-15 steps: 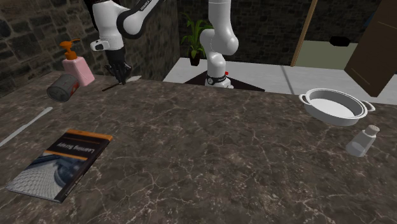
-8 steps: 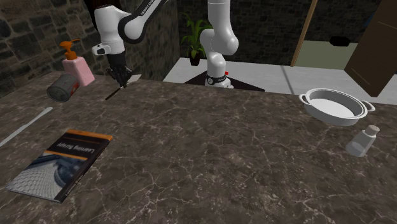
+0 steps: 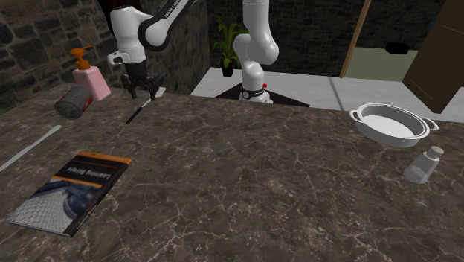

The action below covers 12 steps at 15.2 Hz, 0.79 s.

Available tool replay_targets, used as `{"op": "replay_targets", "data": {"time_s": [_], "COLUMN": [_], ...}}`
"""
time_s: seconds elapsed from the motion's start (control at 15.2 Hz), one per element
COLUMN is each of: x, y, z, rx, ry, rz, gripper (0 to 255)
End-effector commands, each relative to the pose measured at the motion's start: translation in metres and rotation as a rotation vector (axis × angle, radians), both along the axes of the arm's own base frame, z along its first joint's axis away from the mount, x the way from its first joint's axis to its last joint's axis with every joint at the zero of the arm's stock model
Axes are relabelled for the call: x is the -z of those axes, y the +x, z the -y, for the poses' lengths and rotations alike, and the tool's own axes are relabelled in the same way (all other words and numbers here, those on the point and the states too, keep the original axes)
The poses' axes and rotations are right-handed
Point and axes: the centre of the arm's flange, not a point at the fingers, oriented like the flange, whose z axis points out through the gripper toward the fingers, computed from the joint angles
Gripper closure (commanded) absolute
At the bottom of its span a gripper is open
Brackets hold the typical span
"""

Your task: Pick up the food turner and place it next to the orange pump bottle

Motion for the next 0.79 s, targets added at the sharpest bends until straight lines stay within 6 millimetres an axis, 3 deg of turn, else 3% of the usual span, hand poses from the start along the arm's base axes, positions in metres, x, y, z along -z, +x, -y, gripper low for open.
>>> {"op": "replay_targets", "data": {"time_s": [0.0,0.26,0.73], "x": [0.000,-0.050,-0.050], "y": [0.000,-0.003,-0.003], "z": [0.000,0.002,0.002], "rx": [0.000,0.000,0.000], "ry": [0.000,0.000,0.000], "rz": [0.000,0.000,0.000], "gripper": [0,0,0]}}
